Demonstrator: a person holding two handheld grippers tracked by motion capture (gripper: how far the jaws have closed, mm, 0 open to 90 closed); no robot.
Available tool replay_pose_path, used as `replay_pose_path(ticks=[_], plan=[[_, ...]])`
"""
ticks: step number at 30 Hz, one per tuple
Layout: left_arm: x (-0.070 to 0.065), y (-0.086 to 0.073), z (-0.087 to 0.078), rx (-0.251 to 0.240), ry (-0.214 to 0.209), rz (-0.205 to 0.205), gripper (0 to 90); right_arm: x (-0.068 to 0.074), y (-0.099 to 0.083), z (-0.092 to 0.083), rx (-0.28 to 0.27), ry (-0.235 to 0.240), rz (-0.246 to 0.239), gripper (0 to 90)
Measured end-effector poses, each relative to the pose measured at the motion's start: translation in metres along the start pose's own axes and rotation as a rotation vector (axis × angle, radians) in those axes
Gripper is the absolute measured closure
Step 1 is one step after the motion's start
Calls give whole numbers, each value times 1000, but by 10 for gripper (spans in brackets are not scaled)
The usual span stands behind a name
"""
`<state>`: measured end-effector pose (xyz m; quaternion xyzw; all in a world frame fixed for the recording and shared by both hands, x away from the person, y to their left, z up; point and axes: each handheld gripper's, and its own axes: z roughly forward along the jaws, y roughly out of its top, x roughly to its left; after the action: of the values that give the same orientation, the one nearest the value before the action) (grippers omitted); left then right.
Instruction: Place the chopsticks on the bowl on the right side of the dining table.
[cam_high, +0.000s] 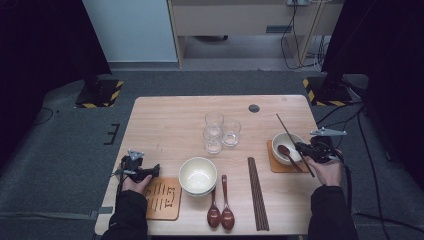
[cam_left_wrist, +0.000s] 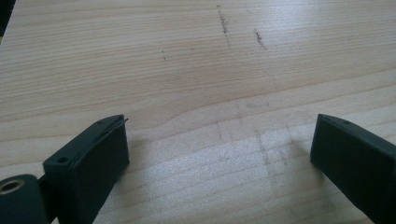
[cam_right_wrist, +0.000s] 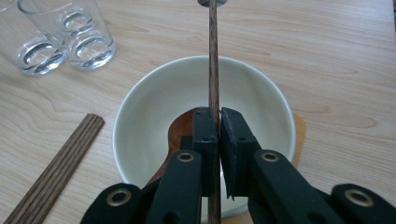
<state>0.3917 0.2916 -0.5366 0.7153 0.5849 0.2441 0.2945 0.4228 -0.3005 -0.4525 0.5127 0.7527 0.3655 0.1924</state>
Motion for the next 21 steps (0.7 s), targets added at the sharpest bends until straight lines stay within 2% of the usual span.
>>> replay_pose_path(ticks=[21], plan=[[0, 0, 0, 0, 0, 0, 32, 6, -2, 11, 43, 0, -16, 853]])
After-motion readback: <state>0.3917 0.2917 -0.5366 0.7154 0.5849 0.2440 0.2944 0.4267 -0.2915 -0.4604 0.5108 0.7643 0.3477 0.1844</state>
